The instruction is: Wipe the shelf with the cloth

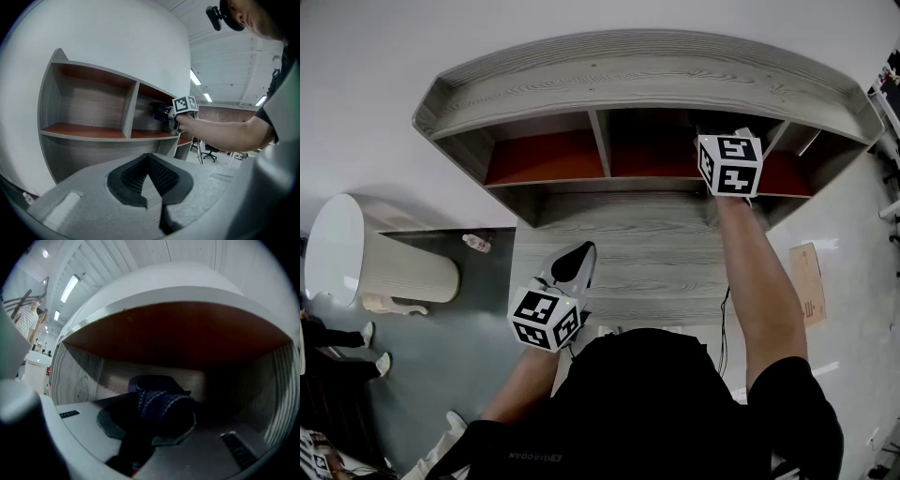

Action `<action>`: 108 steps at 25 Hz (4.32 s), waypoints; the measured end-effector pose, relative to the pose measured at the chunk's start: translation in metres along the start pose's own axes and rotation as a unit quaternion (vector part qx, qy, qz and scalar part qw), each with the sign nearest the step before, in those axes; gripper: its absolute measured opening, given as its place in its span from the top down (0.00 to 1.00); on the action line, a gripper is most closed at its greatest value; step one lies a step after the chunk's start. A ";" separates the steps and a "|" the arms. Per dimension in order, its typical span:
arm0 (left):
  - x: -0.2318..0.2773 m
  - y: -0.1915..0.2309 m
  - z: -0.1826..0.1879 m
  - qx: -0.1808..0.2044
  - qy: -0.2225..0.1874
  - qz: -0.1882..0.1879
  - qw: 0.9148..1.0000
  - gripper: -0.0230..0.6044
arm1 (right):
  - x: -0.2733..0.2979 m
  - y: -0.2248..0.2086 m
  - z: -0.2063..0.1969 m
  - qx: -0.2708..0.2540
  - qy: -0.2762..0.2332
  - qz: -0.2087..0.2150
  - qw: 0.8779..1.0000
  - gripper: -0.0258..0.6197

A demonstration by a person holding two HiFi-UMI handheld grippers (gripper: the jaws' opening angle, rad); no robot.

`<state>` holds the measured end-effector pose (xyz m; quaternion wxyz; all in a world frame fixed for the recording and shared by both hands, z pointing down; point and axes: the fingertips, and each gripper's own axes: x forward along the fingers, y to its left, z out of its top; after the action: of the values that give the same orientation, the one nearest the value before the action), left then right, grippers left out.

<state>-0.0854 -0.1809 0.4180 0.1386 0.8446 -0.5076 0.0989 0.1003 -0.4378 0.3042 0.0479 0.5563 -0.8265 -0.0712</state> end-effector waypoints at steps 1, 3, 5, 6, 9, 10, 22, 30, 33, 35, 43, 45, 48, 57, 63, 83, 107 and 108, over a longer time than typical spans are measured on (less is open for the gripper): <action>0.001 -0.001 0.000 0.001 0.000 -0.001 1.000 0.95 | -0.001 -0.005 -0.001 0.003 0.002 -0.005 1.000 0.81; 0.003 -0.003 0.000 0.001 0.000 -0.004 1.000 0.95 | -0.004 -0.014 -0.004 0.008 0.004 -0.013 1.000 0.81; 0.005 -0.005 0.001 0.001 0.000 -0.006 1.000 0.95 | -0.006 -0.021 -0.006 0.012 0.006 -0.019 1.000 0.81; 0.005 -0.005 0.001 0.002 -0.001 -0.007 1.000 0.95 | -0.007 -0.024 -0.006 0.014 0.007 -0.021 1.000 0.81; 0.008 -0.008 0.002 0.003 0.000 -0.009 1.000 0.95 | -0.008 -0.031 -0.006 0.016 0.006 -0.027 0.999 0.81; 0.008 -0.008 0.002 0.003 0.000 -0.009 1.000 0.95 | -0.009 -0.033 -0.006 0.017 0.005 -0.029 0.999 0.81; 0.011 -0.008 0.002 0.002 -0.001 -0.008 1.000 0.95 | -0.012 -0.044 -0.007 0.029 0.004 -0.038 0.999 0.81; 0.010 -0.006 0.001 0.000 -0.002 -0.008 1.000 0.95 | -0.013 -0.043 -0.007 0.036 0.001 -0.037 0.999 0.81; 0.010 -0.005 0.000 -0.002 -0.002 -0.008 1.000 0.95 | -0.017 -0.042 -0.006 0.046 -0.011 -0.032 0.998 0.81; 0.010 -0.005 0.000 -0.003 -0.002 -0.008 1.000 0.95 | -0.020 -0.039 -0.003 0.049 -0.022 -0.028 0.998 0.81; 0.008 -0.004 -0.001 -0.003 0.000 -0.007 1.000 0.95 | -0.027 -0.005 0.002 0.061 -0.041 0.007 0.997 0.81; 0.006 -0.003 -0.002 -0.003 0.000 -0.005 1.000 0.95 | -0.025 0.011 -0.002 0.059 -0.037 0.021 0.997 0.81; 0.003 -0.001 -0.002 -0.003 -0.001 -0.002 1.000 0.95 | -0.020 0.038 -0.011 0.050 -0.024 0.049 0.997 0.81; -0.012 0.012 -0.007 -0.009 -0.003 0.018 1.000 0.95 | 0.003 0.110 -0.034 0.015 0.016 0.118 0.993 0.81; -0.023 0.022 -0.010 -0.016 -0.005 0.036 0.999 0.95 | 0.018 0.142 -0.032 -0.002 0.020 0.145 0.989 0.81; -0.029 0.037 -0.012 -0.029 -0.005 0.055 0.998 0.95 | 0.038 0.161 -0.041 -0.022 0.042 0.157 0.987 0.81; 0.006 0.006 -0.007 -0.015 0.000 0.003 1.000 0.95 | 0.013 0.069 -0.066 -0.020 0.067 0.071 0.995 0.81; 0.008 0.004 -0.007 -0.014 0.000 0.001 1.000 0.95 | 0.011 0.064 -0.068 -0.020 0.069 0.067 0.995 0.81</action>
<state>-0.0857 -0.1870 0.4271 0.1505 0.8422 -0.5096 0.0917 0.0482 -0.4290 0.3816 0.1201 0.5025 -0.8550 -0.0457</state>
